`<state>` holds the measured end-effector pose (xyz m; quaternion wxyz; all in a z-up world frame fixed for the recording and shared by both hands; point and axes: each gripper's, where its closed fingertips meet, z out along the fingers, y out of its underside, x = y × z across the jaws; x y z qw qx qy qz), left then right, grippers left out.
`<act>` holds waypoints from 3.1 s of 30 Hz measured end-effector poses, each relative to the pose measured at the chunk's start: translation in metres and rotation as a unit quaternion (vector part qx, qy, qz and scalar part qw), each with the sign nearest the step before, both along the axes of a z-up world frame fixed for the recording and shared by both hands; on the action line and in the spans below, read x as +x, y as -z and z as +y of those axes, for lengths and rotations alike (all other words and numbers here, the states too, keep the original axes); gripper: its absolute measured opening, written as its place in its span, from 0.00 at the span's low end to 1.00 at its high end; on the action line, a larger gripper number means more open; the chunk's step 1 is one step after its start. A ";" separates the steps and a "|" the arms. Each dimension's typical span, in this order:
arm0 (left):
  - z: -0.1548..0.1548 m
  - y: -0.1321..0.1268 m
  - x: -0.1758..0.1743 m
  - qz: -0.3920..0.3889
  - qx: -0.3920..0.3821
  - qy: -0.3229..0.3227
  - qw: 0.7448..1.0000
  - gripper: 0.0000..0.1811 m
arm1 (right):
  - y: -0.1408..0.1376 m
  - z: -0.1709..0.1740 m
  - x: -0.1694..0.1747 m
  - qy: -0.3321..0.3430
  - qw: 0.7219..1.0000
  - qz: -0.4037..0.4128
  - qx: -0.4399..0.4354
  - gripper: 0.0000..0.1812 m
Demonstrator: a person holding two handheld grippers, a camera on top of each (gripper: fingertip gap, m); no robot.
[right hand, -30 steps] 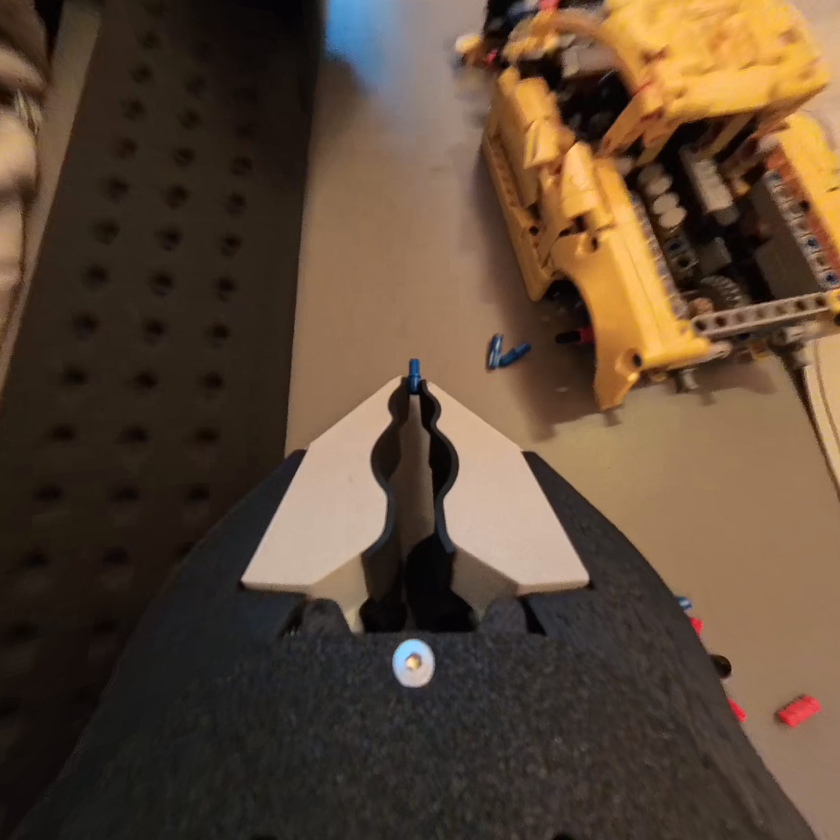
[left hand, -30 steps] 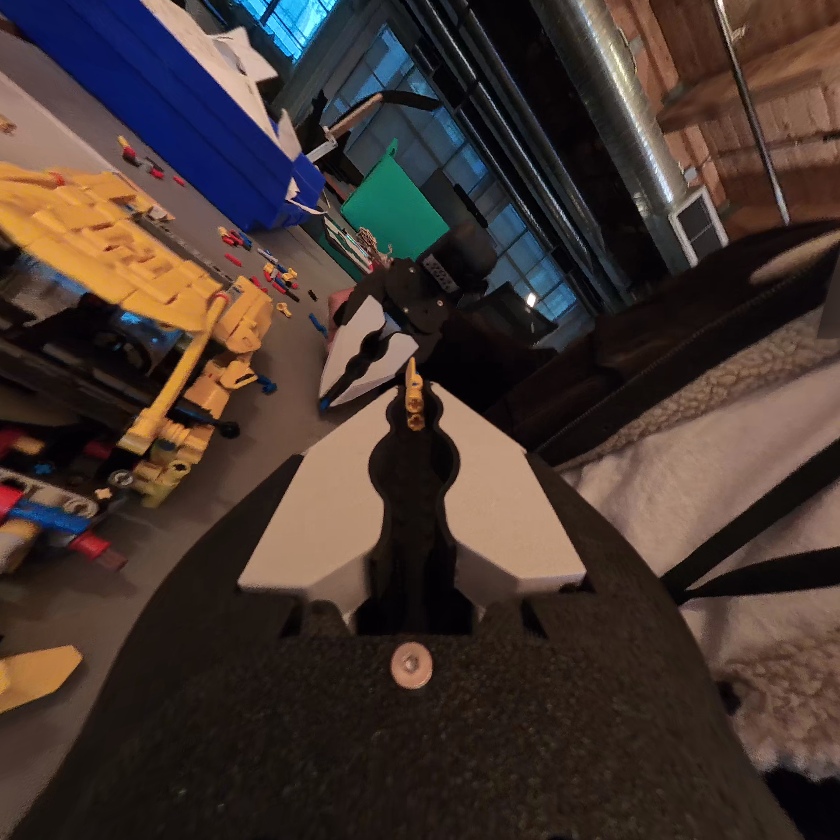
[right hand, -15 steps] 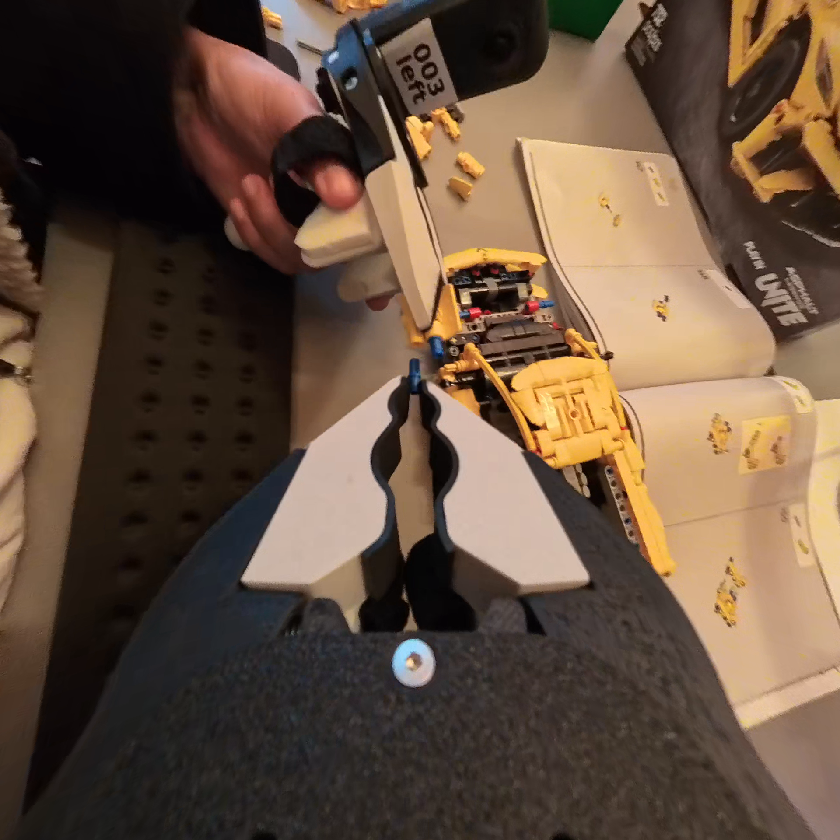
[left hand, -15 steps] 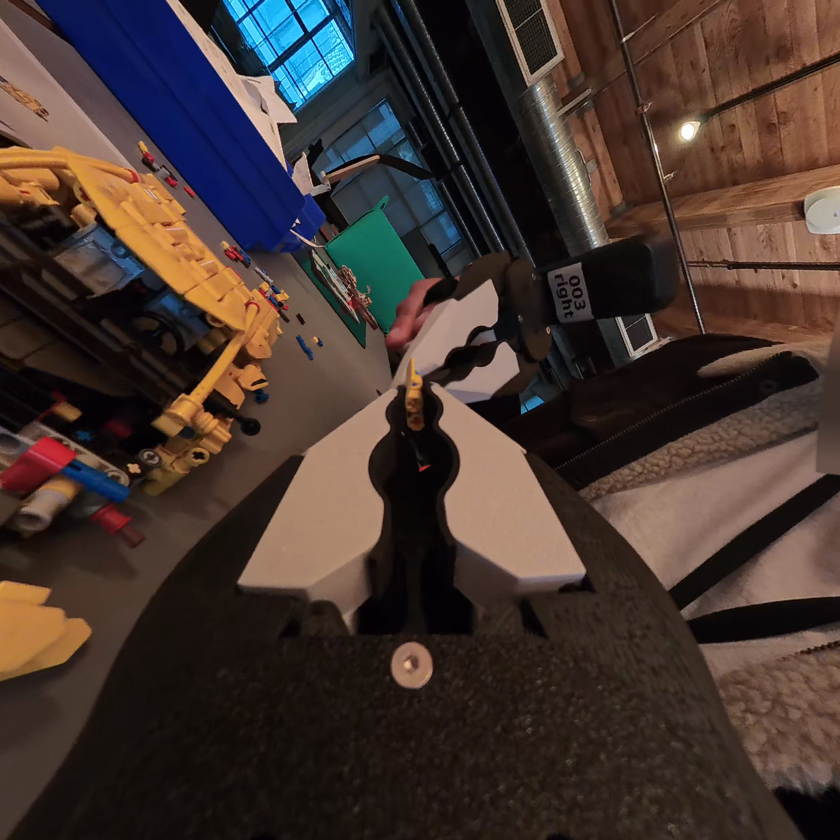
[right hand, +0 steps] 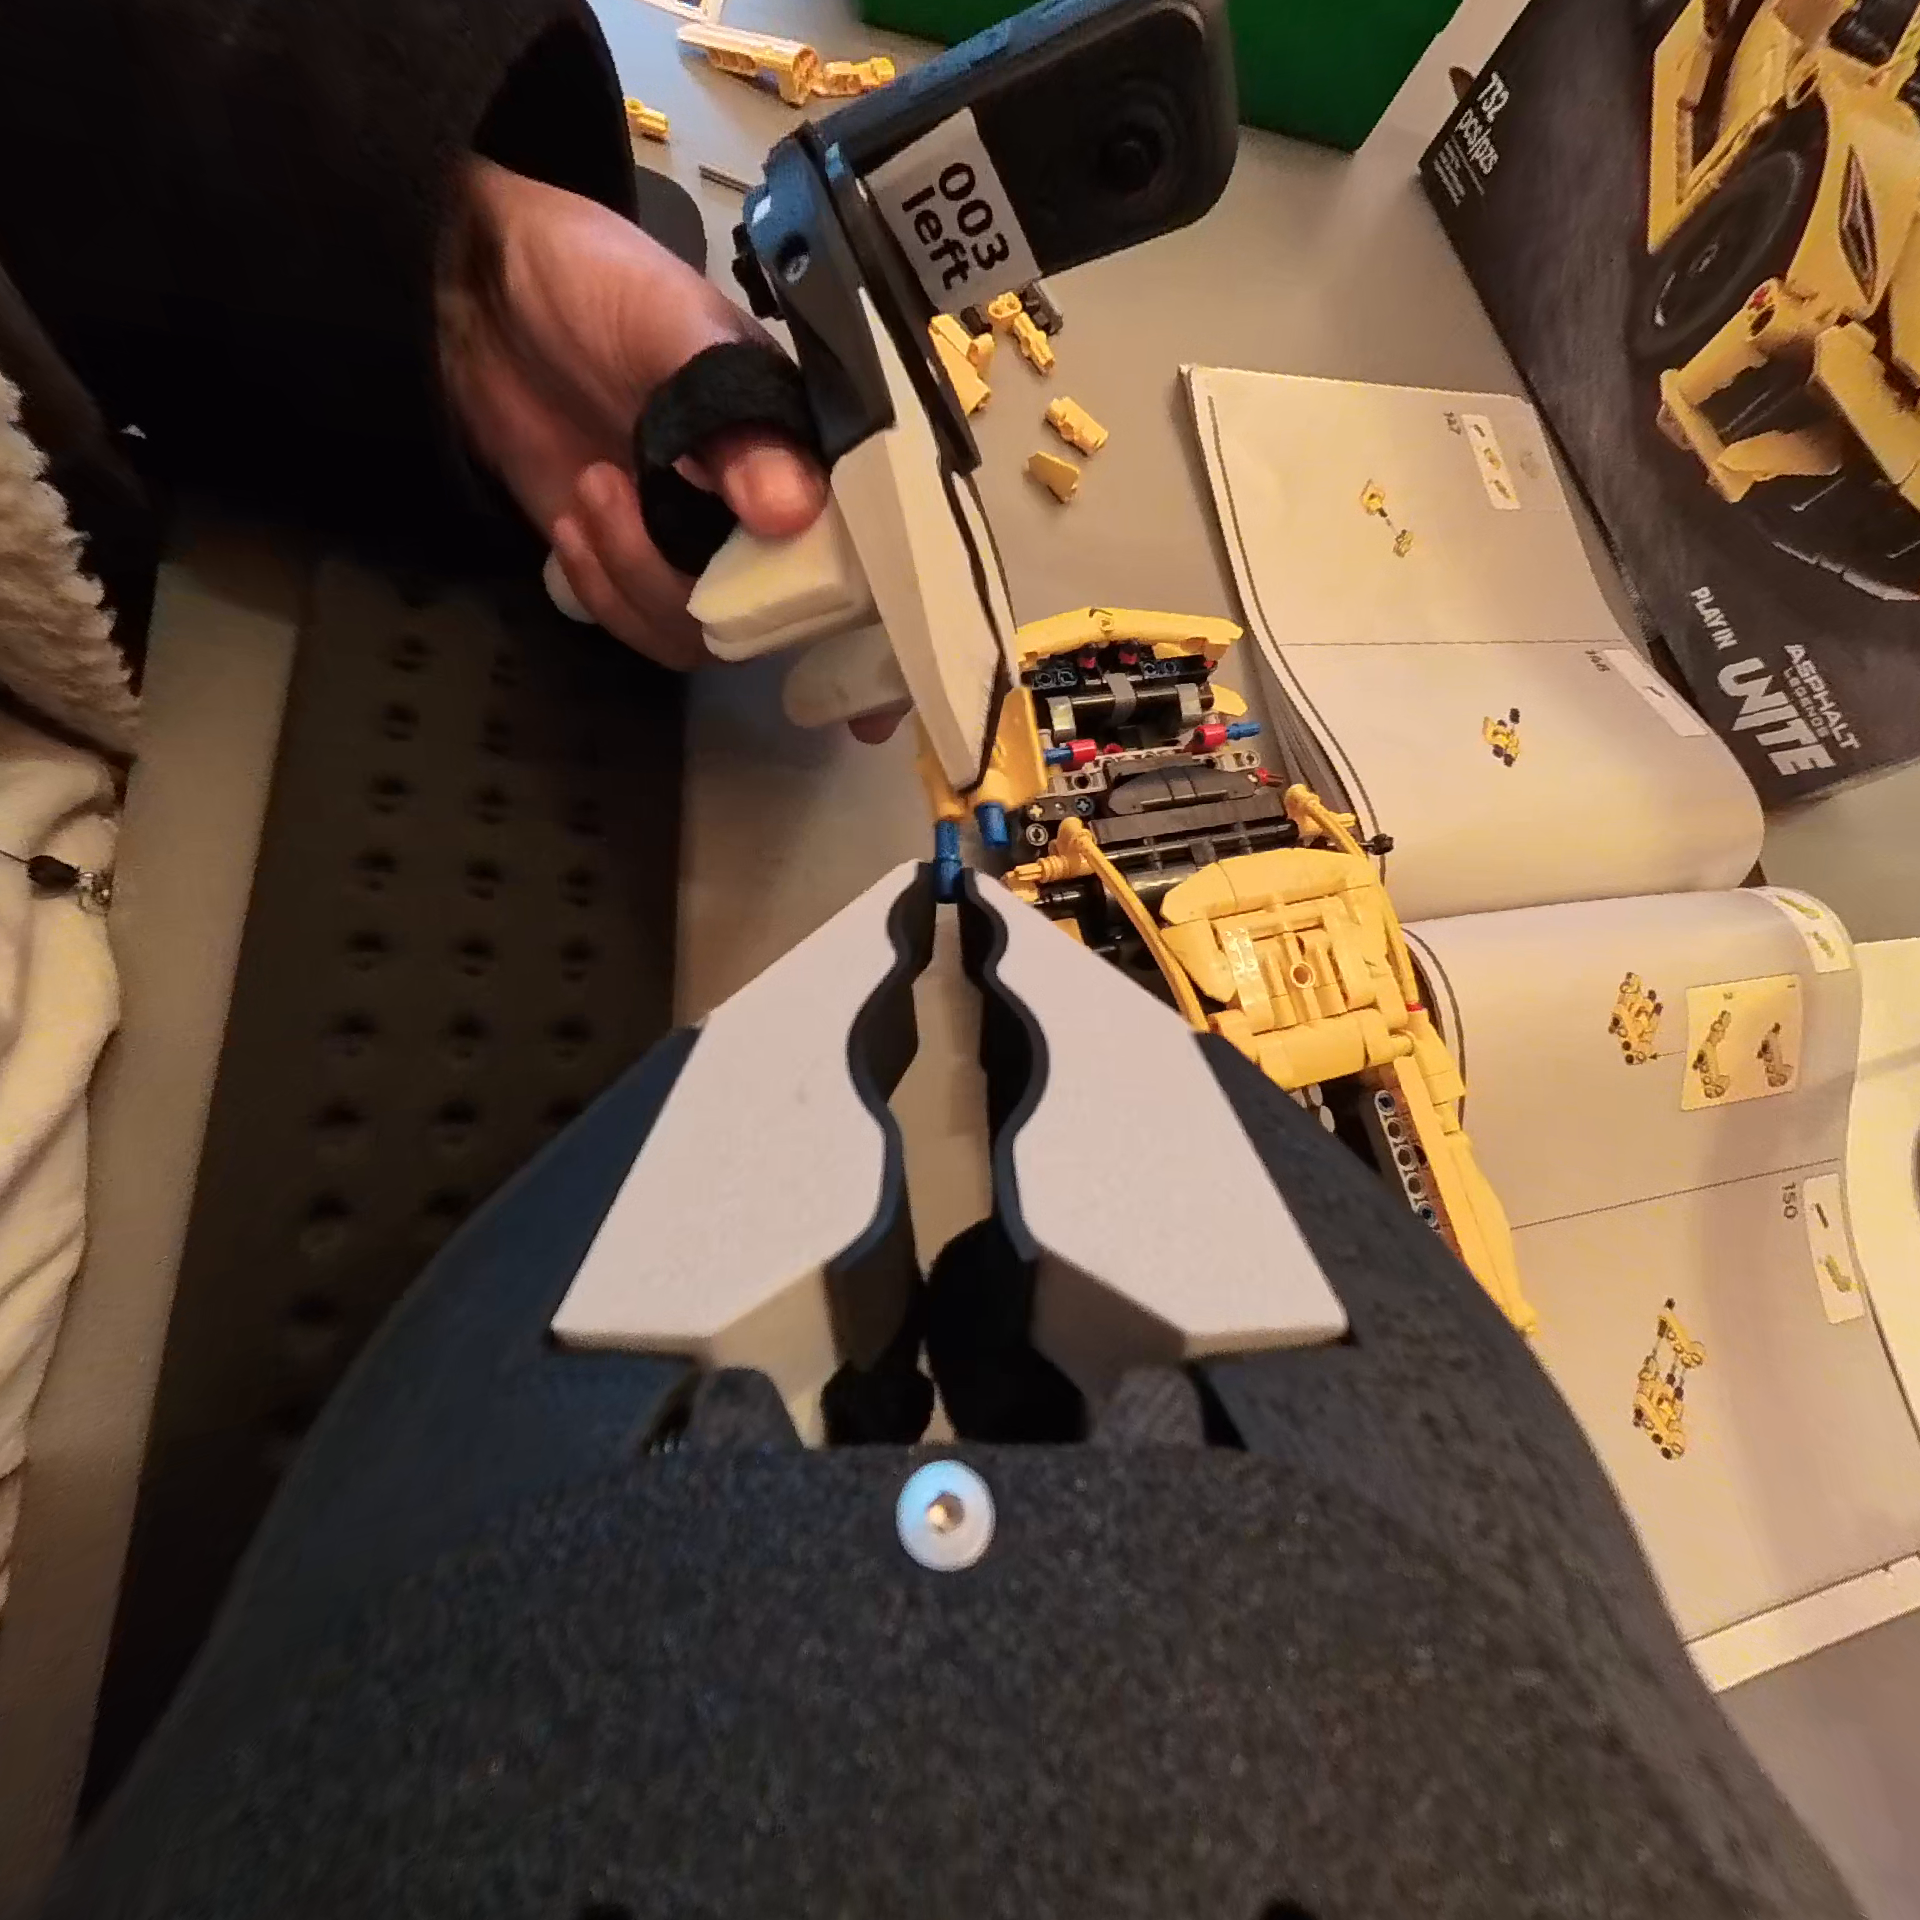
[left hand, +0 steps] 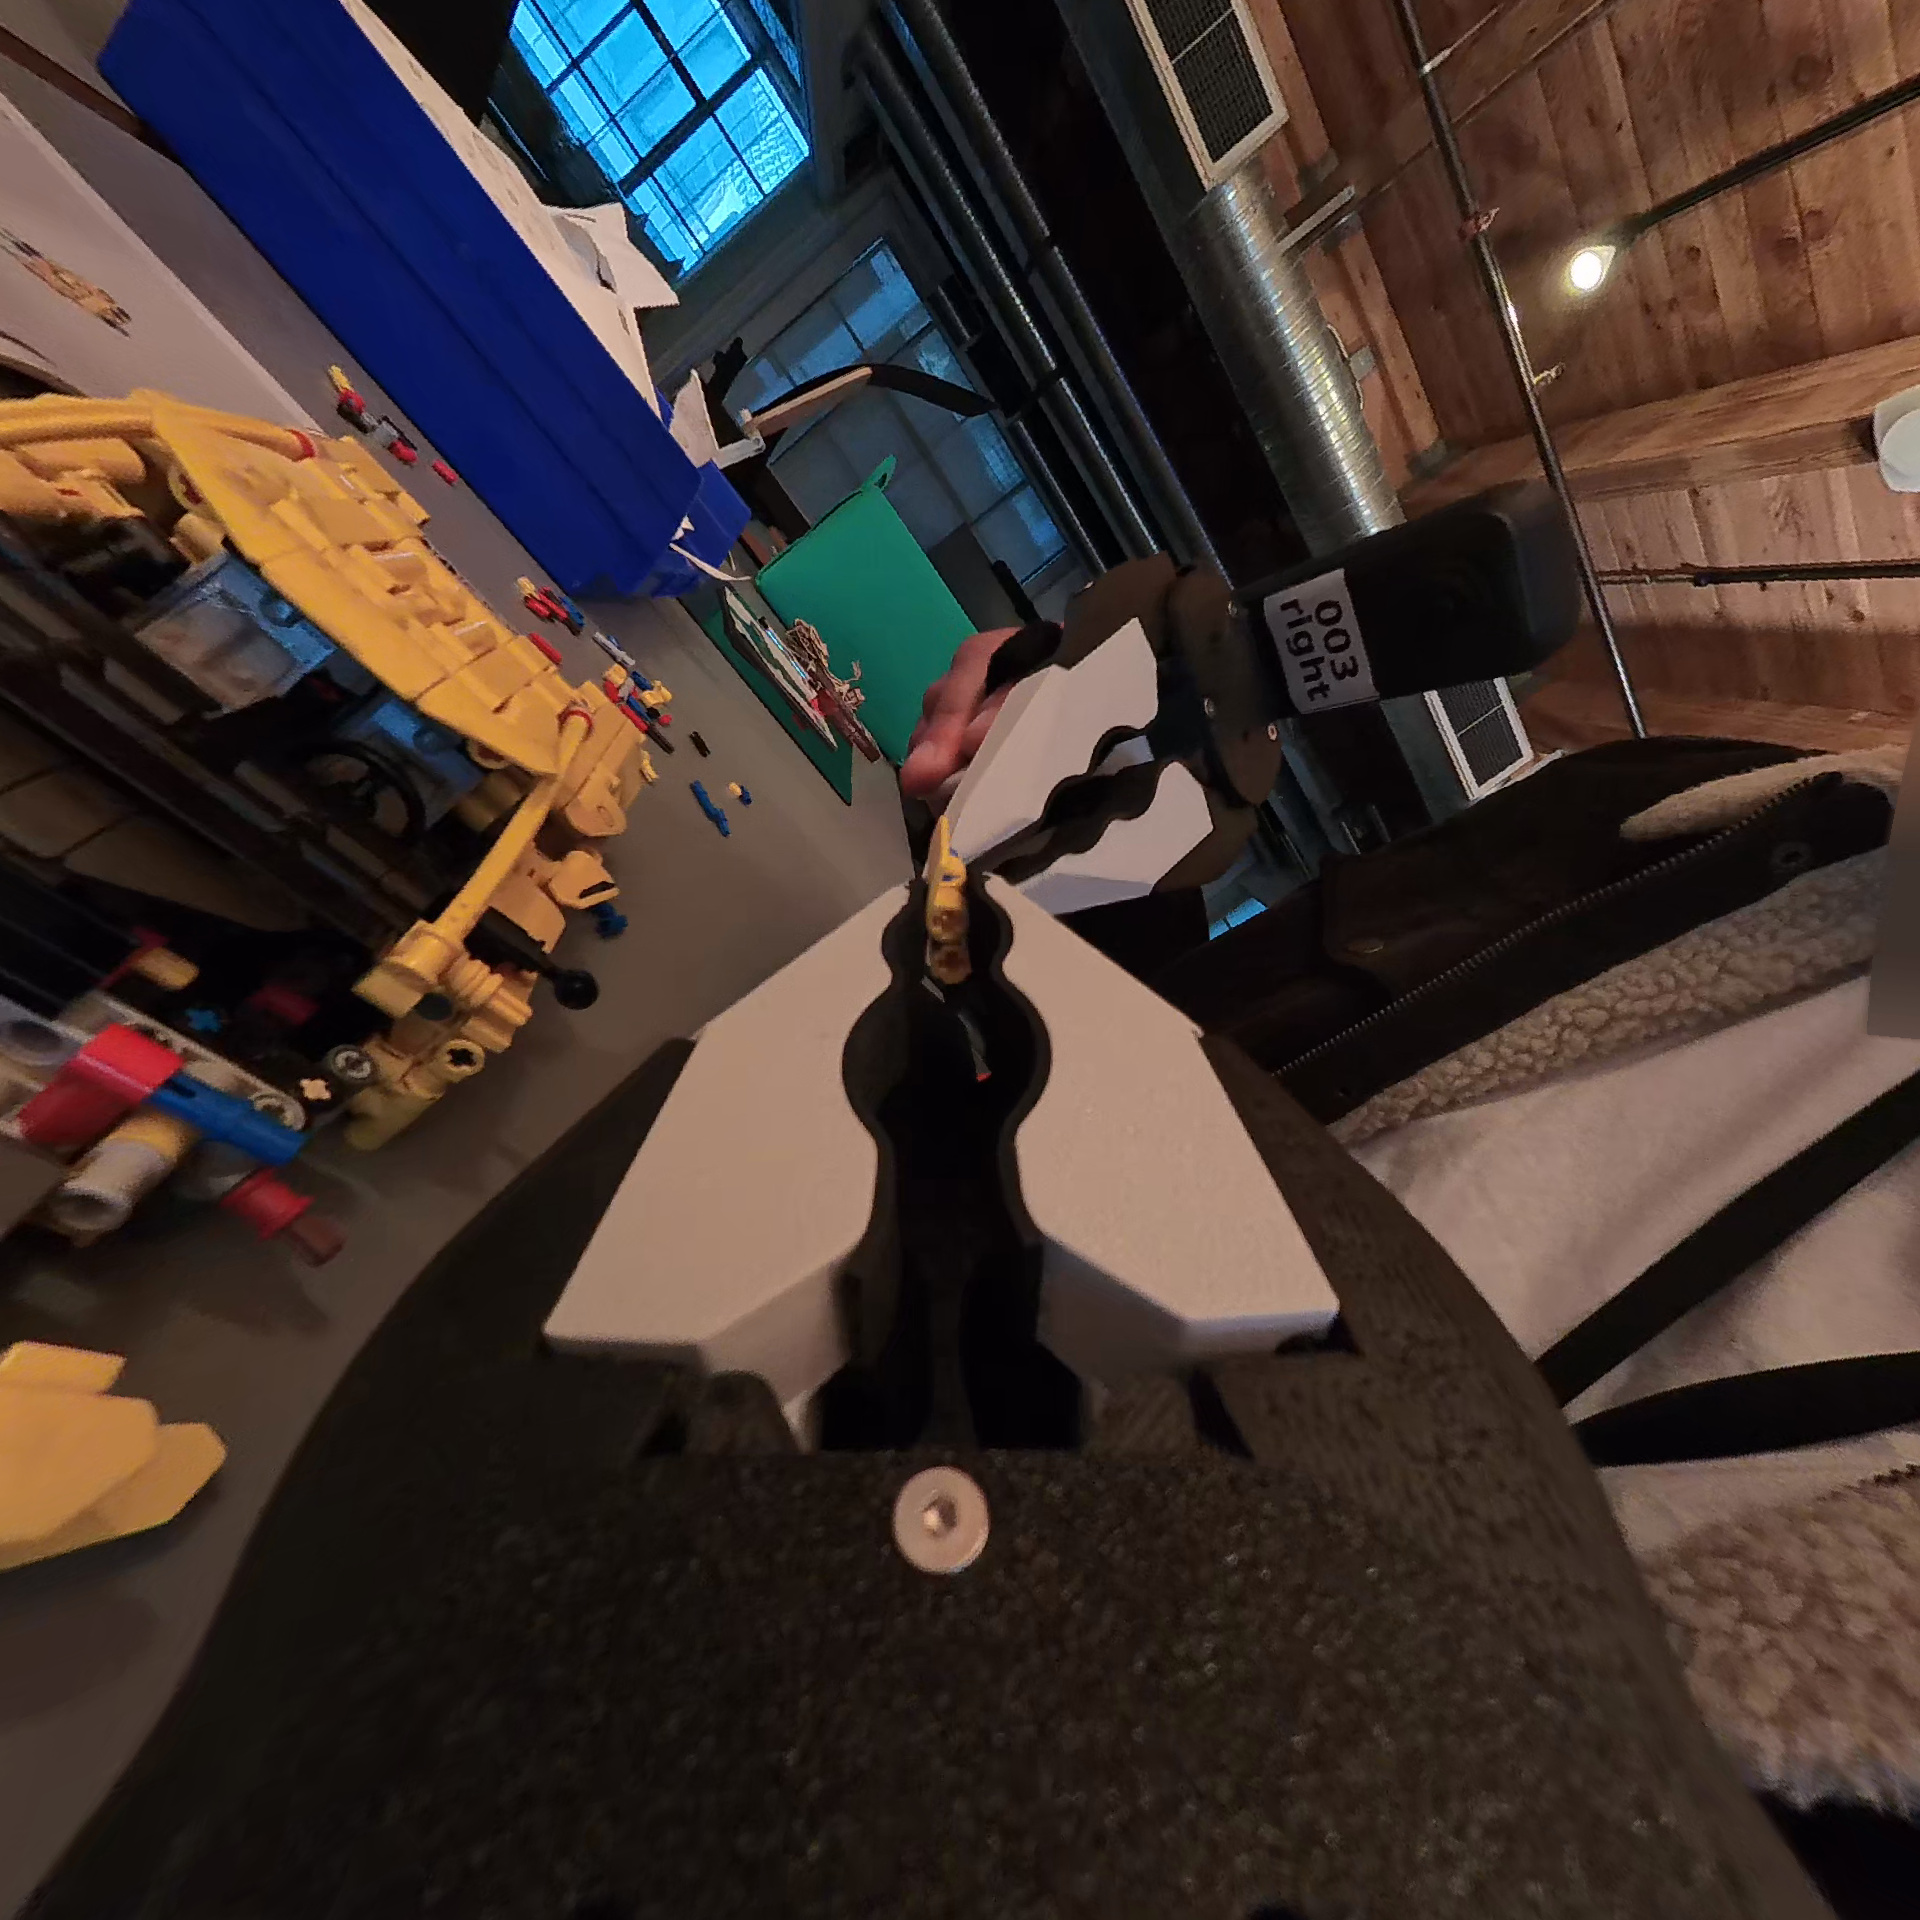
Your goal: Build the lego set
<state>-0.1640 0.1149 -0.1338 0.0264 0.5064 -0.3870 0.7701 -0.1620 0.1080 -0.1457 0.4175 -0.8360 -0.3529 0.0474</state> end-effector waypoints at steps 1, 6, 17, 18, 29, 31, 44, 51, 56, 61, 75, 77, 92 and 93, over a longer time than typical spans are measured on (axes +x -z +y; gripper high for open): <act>-0.002 0.000 0.000 -0.001 0.001 0.004 1.000 0.04 | -0.001 0.000 0.000 -0.002 1.000 0.001 0.002 0.02; -0.003 0.000 0.000 -0.001 0.008 0.005 1.000 0.04 | 0.000 -0.002 -0.001 -0.007 1.000 0.005 -0.006 0.02; -0.002 -0.009 -0.003 -0.031 -0.004 0.004 0.999 0.04 | -0.006 0.002 -0.007 -0.013 0.993 0.116 -0.029 0.02; -0.002 -0.010 -0.004 -0.034 -0.009 0.006 0.999 0.04 | -0.008 0.002 -0.007 -0.012 0.990 0.141 -0.030 0.02; -0.014 0.002 -0.002 -0.021 0.088 0.010 0.996 0.04 | 0.004 -0.008 -0.007 -0.001 0.976 0.196 -0.095 0.01; -0.013 -0.003 -0.004 -0.033 0.077 0.009 0.996 0.04 | -0.002 -0.008 -0.009 0.000 0.967 0.237 -0.088 0.01; 0.007 -0.018 -0.006 -0.053 -0.013 -0.015 0.998 0.04 | -0.014 0.008 -0.006 0.036 0.954 0.294 -0.039 0.09; 0.006 -0.018 -0.007 -0.055 -0.012 -0.013 0.998 0.04 | -0.021 0.008 -0.013 0.033 0.919 0.390 -0.039 0.05; 0.003 -0.018 -0.007 -0.056 -0.007 -0.009 0.998 0.04 | -0.019 0.008 -0.013 0.033 0.917 0.396 -0.042 0.02; 0.003 -0.019 -0.007 -0.062 -0.006 -0.015 0.998 0.04 | -0.020 0.008 -0.012 0.031 0.916 0.398 -0.043 0.02; 0.012 -0.023 -0.003 -0.082 0.006 -0.067 0.994 0.04 | -0.025 0.020 -0.011 0.060 0.896 0.439 -0.028 0.02; 0.013 -0.020 -0.002 -0.068 0.002 -0.056 0.996 0.04 | -0.022 0.021 -0.010 0.067 0.891 0.447 -0.036 0.02; 0.006 -0.017 -0.002 -0.047 -0.002 -0.032 0.998 0.04 | -0.023 0.011 0.000 0.050 0.858 0.508 -0.065 0.02; 0.005 -0.016 -0.001 -0.046 0.002 -0.032 0.998 0.04 | -0.023 0.009 0.002 0.051 0.856 0.510 -0.065 0.02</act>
